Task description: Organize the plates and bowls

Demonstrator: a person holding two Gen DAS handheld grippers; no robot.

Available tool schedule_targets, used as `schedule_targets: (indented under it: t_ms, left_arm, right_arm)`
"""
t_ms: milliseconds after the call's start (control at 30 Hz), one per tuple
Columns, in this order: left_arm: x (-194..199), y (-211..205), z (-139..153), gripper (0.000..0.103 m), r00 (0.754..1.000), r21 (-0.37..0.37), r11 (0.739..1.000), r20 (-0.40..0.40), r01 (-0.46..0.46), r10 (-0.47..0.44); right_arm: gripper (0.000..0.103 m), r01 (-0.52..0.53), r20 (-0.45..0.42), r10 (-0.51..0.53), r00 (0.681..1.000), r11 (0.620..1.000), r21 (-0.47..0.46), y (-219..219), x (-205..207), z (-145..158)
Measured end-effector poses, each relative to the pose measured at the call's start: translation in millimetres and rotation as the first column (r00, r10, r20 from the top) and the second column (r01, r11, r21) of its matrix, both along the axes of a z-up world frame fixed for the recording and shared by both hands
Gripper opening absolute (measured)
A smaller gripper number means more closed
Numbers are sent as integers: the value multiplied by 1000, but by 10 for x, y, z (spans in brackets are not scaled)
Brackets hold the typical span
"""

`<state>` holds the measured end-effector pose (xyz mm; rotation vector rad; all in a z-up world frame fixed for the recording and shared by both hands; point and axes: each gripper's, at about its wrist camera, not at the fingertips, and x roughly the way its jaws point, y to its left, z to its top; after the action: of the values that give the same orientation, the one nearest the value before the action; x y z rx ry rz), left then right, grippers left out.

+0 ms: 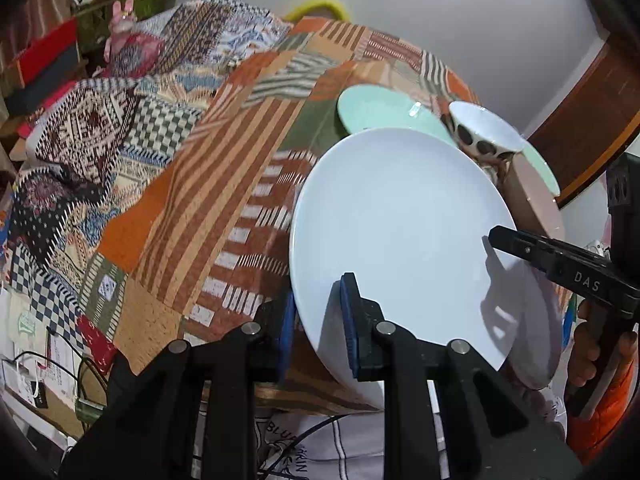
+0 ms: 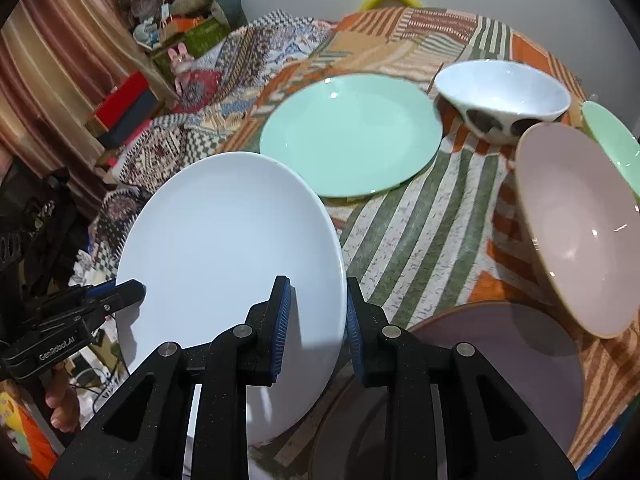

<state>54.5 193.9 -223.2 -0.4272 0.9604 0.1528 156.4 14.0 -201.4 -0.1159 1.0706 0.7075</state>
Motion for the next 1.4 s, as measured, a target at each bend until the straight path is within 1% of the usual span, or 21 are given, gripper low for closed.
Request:
schedule_targets:
  t_ms: [267, 600, 967, 1233, 1400]
  left_arm:
    - [-38, -168, 283, 21, 998, 22, 1000, 61, 22, -23]
    - [-54, -498, 550, 21, 991, 56, 996, 111, 64, -70]
    - [-45, -846, 597, 21, 985, 61, 990, 110, 125, -132]
    - [2, -1123, 554, 21, 978, 67, 980, 82, 189, -194]
    - [69, -1291, 463, 21, 972, 63, 971, 42, 230, -233]
  right_arm:
    - [24, 26, 59, -29, 998, 998, 51, -199, -113, 250]
    - [24, 71, 94, -82, 992, 992, 108, -539, -214, 439]
    - [24, 122, 96, -134, 986, 985, 120, -927, -345, 465]
    - [24, 169, 77, -179, 981, 978, 118, -1207, -437, 404]
    - [24, 202, 55, -209, 976, 973, 113, -1382, -471, 317]
